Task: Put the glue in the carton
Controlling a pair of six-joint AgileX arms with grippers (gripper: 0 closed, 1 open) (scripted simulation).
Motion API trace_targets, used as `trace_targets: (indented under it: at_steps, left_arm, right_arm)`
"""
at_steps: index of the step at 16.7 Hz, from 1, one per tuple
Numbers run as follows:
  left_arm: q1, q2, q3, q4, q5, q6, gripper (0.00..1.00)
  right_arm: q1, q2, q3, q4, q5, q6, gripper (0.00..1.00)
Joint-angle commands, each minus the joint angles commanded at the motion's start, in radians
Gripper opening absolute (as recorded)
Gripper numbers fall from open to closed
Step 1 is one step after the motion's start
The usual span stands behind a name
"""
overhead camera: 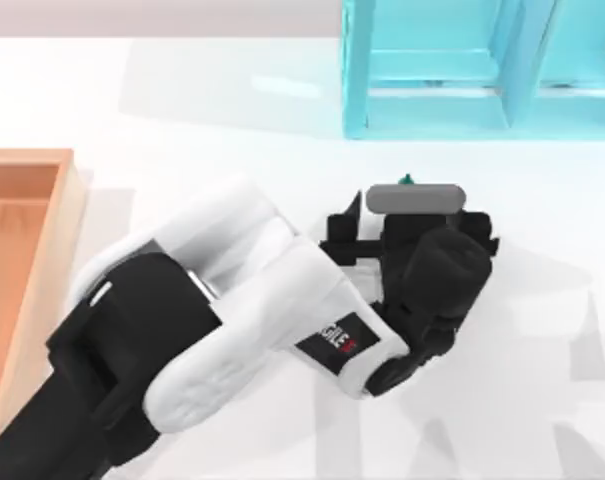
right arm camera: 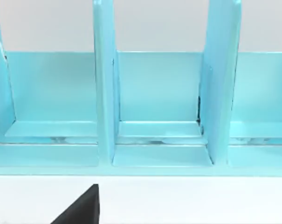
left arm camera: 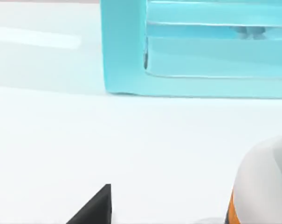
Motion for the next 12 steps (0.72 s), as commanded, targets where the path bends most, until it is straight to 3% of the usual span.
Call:
trace_targets:
  at_steps: [10,12]
  left_arm:
    - [0.0,0.0,0.0,0.0,0.0,0.0,0.02]
    - [0.0,0.0,0.0,0.0,0.0,0.0,0.0]
  right_arm:
    - [0.0,0.0,0.0,0.0,0.0,0.0,1.0]
    - [0.0,0.0,0.0,0.0,0.0,0.0,1.0]
